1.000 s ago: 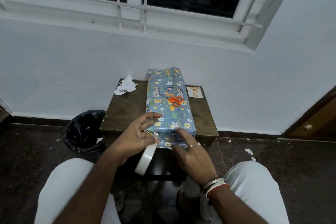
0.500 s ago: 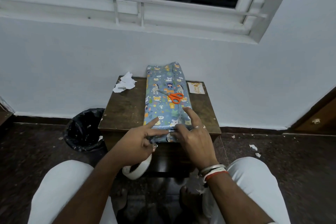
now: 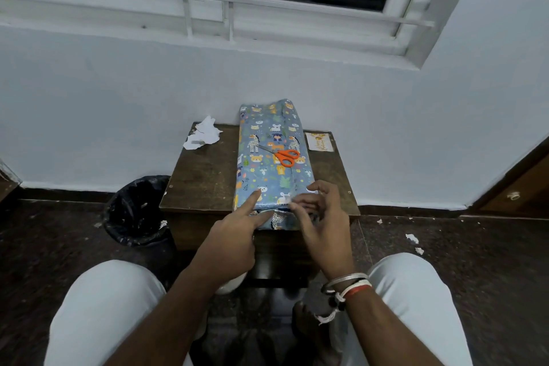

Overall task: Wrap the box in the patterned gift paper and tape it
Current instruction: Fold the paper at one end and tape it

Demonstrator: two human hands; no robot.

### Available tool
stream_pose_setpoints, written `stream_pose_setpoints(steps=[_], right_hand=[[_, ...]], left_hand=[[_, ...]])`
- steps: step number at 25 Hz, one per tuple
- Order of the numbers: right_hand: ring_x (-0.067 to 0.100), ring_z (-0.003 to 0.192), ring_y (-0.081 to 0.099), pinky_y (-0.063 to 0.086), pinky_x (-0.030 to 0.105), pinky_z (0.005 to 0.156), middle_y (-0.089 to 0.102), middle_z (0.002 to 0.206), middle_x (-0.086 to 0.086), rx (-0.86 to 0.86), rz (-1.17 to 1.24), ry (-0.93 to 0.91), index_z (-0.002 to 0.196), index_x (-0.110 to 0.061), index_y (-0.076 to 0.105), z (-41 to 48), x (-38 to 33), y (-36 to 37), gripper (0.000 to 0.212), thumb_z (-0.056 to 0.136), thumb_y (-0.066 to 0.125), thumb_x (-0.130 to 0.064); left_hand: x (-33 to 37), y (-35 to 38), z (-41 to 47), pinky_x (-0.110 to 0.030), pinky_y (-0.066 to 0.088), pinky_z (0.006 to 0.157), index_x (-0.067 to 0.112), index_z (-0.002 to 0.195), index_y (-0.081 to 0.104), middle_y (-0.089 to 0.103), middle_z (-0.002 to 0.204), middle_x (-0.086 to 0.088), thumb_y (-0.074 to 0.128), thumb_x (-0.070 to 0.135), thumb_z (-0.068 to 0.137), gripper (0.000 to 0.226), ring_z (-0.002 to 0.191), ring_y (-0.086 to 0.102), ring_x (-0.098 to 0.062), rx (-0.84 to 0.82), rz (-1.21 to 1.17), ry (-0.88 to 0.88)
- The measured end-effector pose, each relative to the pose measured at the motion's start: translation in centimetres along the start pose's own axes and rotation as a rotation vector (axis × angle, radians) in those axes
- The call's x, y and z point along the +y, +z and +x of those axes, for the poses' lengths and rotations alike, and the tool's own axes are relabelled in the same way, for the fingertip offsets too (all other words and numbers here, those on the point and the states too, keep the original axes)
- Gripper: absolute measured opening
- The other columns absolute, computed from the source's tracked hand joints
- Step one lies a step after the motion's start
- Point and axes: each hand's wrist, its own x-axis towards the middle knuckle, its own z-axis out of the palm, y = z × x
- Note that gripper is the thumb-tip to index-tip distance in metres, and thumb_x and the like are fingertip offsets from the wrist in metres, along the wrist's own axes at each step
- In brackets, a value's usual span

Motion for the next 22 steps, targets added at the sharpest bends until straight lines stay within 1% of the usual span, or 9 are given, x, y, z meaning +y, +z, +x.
stream_pose_setpoints(steps=[2, 4, 7, 9, 11, 14, 18, 20, 22], right_hand=[[0.009, 0.088, 0.076, 0.06, 0.025, 0.083, 0.078, 0.092, -0.001, -0.049, 0.09, 0.099, 0.117, -0.031, 0.046, -0.4, 0.0, 0.3, 0.05, 0.089, 0.078, -0.005], [0.009, 0.086, 0.076, 0.06, 0.023, 0.079, 0.078, 0.09, -0.001, -0.071, 0.073, 0.12, 0.115, -0.033, 0.043, -0.5, 0.3, 0.6, 0.052, 0.089, 0.078, -0.004], [0.004, 0.085, 0.076, 0.06, 0.022, 0.077, 0.079, 0.089, -0.005, -0.092, 0.016, 0.086, 0.115, -0.034, 0.041, -0.2, 0.6, 0.8, 0.053, 0.089, 0.077, -0.005], [-0.001, 0.083, 0.074, 0.059, 0.02, 0.078, 0.078, 0.088, -0.01, -0.151, -0.072, 0.036, 0.118, -0.033, 0.04, 0.0, 0.4, 0.7, 0.052, 0.091, 0.076, -0.008], [-0.003, 0.082, 0.072, 0.057, 0.019, 0.078, 0.077, 0.087, -0.015, -0.214, -0.16, -0.022, 0.122, -0.037, 0.037, 0.1, 0.2, 0.5, 0.054, 0.093, 0.074, -0.011], [0.002, 0.083, 0.072, 0.058, 0.029, 0.08, 0.075, 0.09, -0.015, -0.301, -0.242, -0.075, 0.125, -0.037, 0.036, 0.3, 0.2, 0.5, 0.053, 0.095, 0.07, -0.009], [0.015, 0.083, 0.072, 0.058, 0.041, 0.075, 0.075, 0.093, -0.011, -0.313, -0.36, -0.083, 0.126, -0.037, 0.032, 0.4, -0.2, 0.9, 0.054, 0.096, 0.067, -0.009], [0.018, 0.082, 0.072, 0.057, 0.041, 0.072, 0.075, 0.094, -0.008, -0.307, -0.41, -0.104, 0.126, -0.036, 0.029, 0.4, -0.6, 1.2, 0.055, 0.096, 0.066, -0.008], [0.016, 0.081, 0.07, 0.056, 0.038, 0.071, 0.074, 0.093, -0.007, -0.345, -0.403, -0.116, 0.125, -0.036, 0.03, 0.4, -0.7, 1.0, 0.055, 0.096, 0.066, -0.006]], left_hand=[[0.3, -0.1, 0.1, -0.034, 0.046, 0.095, 0.041, 0.152, 0.042, 0.004, 0.171, 0.009, 0.056, 0.006, 0.085, 0.077, 0.137, 0.05, -0.025, 0.006, 0.003, -0.009], [0.5, -0.1, 0.1, -0.034, 0.046, 0.096, 0.042, 0.152, 0.04, 0.003, 0.171, 0.01, 0.058, 0.006, 0.086, 0.078, 0.137, 0.049, -0.024, -0.002, 0.016, -0.019], [0.4, -0.1, 0.2, -0.034, 0.046, 0.098, 0.043, 0.153, 0.038, 0.001, 0.171, 0.01, 0.059, 0.007, 0.086, 0.078, 0.138, 0.048, -0.023, -0.009, 0.021, -0.032], [0.4, 0.0, 0.1, -0.033, 0.046, 0.097, 0.044, 0.153, 0.037, 0.002, 0.171, 0.01, 0.059, 0.007, 0.086, 0.079, 0.137, 0.049, -0.023, -0.005, 0.018, -0.029], [0.4, 0.0, 0.1, -0.031, 0.046, 0.096, 0.045, 0.153, 0.036, 0.002, 0.171, 0.01, 0.06, 0.008, 0.086, 0.081, 0.136, 0.049, -0.022, 0.001, 0.03, -0.022], [0.4, 0.1, 0.1, -0.031, 0.047, 0.094, 0.046, 0.154, 0.035, 0.003, 0.171, 0.01, 0.061, 0.009, 0.085, 0.082, 0.136, 0.05, -0.023, 0.003, 0.033, -0.021], [0.2, 0.2, 0.2, -0.032, 0.047, 0.095, 0.043, 0.154, 0.037, 0.002, 0.171, 0.011, 0.062, 0.006, 0.084, 0.083, 0.136, 0.05, -0.022, 0.01, 0.017, -0.023], [0.2, 0.2, 0.2, -0.033, 0.047, 0.097, 0.043, 0.154, 0.037, 0.003, 0.171, 0.01, 0.064, 0.006, 0.084, 0.083, 0.136, 0.05, -0.022, 0.008, 0.012, -0.02], [0.2, 0.2, 0.1, -0.033, 0.047, 0.098, 0.042, 0.153, 0.038, 0.003, 0.171, 0.01, 0.065, 0.006, 0.084, 0.083, 0.137, 0.049, -0.022, 0.005, -0.002, -0.024]])
